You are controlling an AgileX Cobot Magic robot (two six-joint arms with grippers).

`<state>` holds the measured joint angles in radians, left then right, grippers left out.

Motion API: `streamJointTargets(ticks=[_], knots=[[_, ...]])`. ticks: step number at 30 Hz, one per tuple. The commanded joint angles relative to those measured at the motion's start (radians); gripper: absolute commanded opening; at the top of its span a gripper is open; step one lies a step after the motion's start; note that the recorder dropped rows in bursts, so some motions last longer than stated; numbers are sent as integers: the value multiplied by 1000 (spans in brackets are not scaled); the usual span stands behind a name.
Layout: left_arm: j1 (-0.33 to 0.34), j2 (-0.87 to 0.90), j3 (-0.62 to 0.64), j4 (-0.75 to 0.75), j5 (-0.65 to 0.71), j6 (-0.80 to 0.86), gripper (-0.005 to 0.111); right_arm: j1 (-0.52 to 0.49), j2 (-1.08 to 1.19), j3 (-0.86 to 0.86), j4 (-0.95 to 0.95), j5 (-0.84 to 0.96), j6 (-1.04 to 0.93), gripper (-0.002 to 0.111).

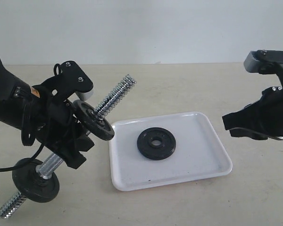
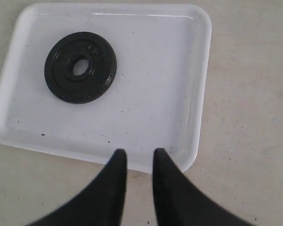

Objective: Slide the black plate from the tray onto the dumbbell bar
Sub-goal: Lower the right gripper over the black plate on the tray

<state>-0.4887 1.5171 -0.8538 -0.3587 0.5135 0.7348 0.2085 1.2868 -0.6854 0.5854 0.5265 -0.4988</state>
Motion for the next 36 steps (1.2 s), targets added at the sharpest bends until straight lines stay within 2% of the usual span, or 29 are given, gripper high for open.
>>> streamJointTargets(ticks=[1,3,4,11,16,23,26,36], knots=[[-4,-56,-40,-45,-103,2,4,0,2,-6,9,-13,-64,56],[-4,-56,-40,-45,-103,2,4,0,2,-6,13,-34,-62,92],[-4,-56,-40,-45,-103,2,4,0,2,-6,16,-43,-64,105],[-4,-56,-40,-49,-103,2,4,0,2,-6,99,-47,-108,104],[-4,-56,-40,-49,-107,2,4,17,4,-6,243,-48,-238,104],[-4,-56,-40,-49,-109,2,4,185,131,-11,244,-196,-240,104],[-4,-56,-40,-49,-97,2,4,228,217,-54,244,-216,-232,104],[-4,-56,-40,-45,-105,2,4,243,411,-227,217,-192,-210,104]])
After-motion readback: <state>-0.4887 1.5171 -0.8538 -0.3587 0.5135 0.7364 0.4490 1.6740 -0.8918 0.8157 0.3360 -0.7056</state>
